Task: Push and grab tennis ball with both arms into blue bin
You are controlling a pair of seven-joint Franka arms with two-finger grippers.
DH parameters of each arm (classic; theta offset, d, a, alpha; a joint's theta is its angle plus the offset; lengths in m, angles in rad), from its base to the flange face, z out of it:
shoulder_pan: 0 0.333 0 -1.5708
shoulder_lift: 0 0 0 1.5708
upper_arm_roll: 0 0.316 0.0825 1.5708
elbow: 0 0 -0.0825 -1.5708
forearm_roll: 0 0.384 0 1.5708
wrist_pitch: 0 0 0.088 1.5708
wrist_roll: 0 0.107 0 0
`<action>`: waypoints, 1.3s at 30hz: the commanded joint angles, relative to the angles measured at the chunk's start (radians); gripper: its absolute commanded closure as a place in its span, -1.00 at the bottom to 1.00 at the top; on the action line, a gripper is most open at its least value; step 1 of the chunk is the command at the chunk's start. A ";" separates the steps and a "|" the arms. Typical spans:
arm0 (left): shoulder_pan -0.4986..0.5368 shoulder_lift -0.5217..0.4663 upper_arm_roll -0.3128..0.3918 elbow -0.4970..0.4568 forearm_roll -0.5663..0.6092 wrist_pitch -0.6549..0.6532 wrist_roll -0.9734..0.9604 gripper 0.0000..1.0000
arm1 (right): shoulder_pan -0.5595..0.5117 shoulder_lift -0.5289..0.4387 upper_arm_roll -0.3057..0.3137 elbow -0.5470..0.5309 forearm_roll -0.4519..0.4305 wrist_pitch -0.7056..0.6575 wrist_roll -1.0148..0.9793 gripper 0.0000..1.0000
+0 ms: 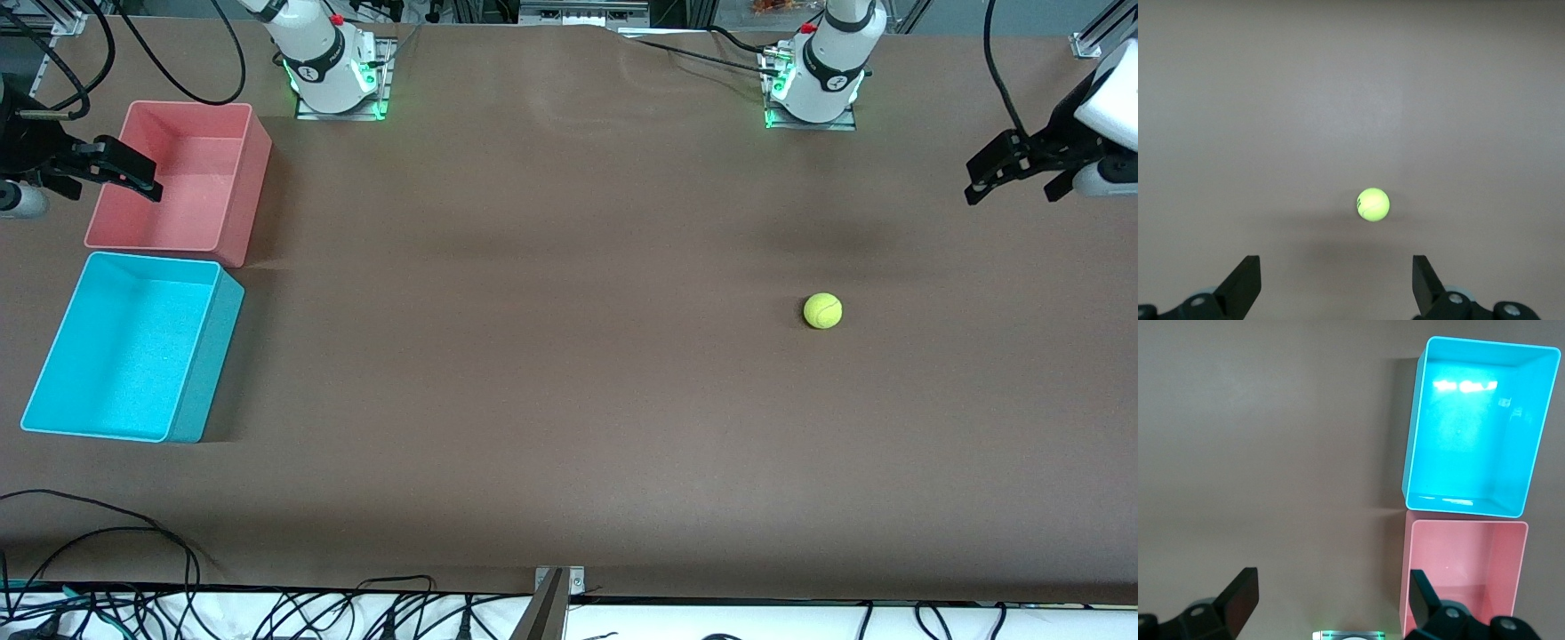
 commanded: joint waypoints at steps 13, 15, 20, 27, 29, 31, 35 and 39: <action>0.000 -0.004 0.017 0.030 -0.006 -0.051 0.043 -1.00 | -0.001 0.003 -0.002 0.013 0.005 -0.017 0.008 -1.00; 0.000 -0.004 0.018 0.028 -0.006 -0.051 0.043 -1.00 | -0.001 0.003 -0.003 0.013 0.005 -0.017 0.007 -1.00; 0.000 -0.004 0.017 0.025 -0.006 -0.051 0.043 -1.00 | -0.001 0.003 -0.003 0.013 0.005 -0.017 0.008 -1.00; 0.000 -0.004 0.017 0.025 -0.006 -0.051 0.044 -1.00 | -0.001 0.003 -0.003 0.013 0.003 -0.017 0.008 -1.00; 0.000 -0.004 0.018 0.025 -0.006 -0.051 0.044 -1.00 | -0.001 0.003 -0.003 0.013 0.003 -0.017 0.008 -1.00; 0.000 -0.004 0.017 0.025 -0.006 -0.051 0.044 -1.00 | -0.001 0.003 -0.003 0.013 0.005 -0.017 0.008 -1.00; 0.000 -0.004 0.018 0.019 -0.006 -0.051 0.047 -1.00 | -0.001 0.003 -0.003 0.013 0.005 -0.017 0.008 -1.00; 0.000 0.002 0.018 -0.001 -0.007 -0.035 0.047 -1.00 | -0.001 0.003 -0.003 0.013 0.005 -0.017 0.008 -1.00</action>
